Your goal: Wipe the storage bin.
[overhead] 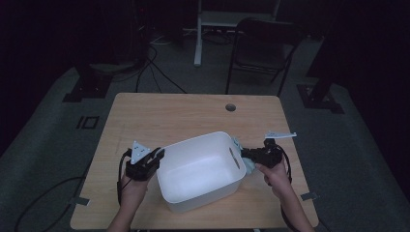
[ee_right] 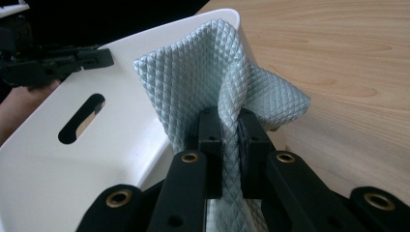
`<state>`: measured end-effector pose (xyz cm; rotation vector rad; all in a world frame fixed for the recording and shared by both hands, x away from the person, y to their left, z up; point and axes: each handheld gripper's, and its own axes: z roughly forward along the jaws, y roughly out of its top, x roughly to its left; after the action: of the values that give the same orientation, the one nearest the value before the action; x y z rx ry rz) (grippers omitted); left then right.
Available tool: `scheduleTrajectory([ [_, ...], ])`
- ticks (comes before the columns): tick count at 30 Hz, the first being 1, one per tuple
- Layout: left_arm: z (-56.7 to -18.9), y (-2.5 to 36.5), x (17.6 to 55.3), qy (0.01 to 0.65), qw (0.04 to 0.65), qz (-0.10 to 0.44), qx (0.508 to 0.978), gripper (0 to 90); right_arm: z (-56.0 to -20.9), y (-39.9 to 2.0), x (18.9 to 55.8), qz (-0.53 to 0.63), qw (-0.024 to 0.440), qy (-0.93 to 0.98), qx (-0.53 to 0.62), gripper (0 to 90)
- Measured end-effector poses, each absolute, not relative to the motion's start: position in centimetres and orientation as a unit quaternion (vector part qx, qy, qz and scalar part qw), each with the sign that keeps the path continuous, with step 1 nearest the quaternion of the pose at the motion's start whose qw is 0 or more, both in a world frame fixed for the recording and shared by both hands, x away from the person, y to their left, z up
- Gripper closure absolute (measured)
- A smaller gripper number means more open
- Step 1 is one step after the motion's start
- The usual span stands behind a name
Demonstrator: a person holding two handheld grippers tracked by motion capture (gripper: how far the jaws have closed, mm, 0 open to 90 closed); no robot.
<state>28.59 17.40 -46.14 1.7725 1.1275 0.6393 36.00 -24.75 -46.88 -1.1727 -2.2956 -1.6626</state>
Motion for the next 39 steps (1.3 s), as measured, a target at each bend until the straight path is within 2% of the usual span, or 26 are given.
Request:
scheduleTrajectory([
  [5, -46.1, 17.3, 28.6, 0.459, 0.455, 0.260, 0.718, 78.4, -45.6, -24.5, 36.3, -0.552, 0.019, -0.747, -0.370, 83.0],
  [10, -46.1, 17.3, 28.5, 0.460, 0.452, 0.262, 0.718, 78.3, -46.8, -23.9, 37.3, -0.529, 0.033, -0.757, -0.383, 83.1],
  [18, -46.1, 17.2, 28.5, 0.459, 0.450, 0.263, 0.719, 78.3, -45.9, -24.3, 37.7, -0.553, 0.038, -0.743, -0.376, 83.1],
  [24, -46.1, 17.2, 28.5, 0.461, 0.448, 0.265, 0.719, 78.3, -47.3, -23.9, 38.7, -0.537, 0.055, -0.749, -0.385, 83.0],
  [31, -46.1, 17.2, 28.5, 0.461, 0.449, 0.264, 0.718, 78.3, -46.0, -23.7, 38.9, -0.536, 0.038, -0.757, -0.371, 83.1],
  [36, -46.1, 17.2, 28.5, 0.463, 0.449, 0.264, 0.717, 78.3, -47.5, -23.5, 39.4, -0.529, 0.052, -0.754, -0.385, 83.1],
  [39, -46.1, 17.2, 28.5, 0.461, 0.449, 0.264, 0.719, 78.3, -47.4, -23.4, 39.5, -0.517, 0.042, -0.765, -0.383, 83.1],
])
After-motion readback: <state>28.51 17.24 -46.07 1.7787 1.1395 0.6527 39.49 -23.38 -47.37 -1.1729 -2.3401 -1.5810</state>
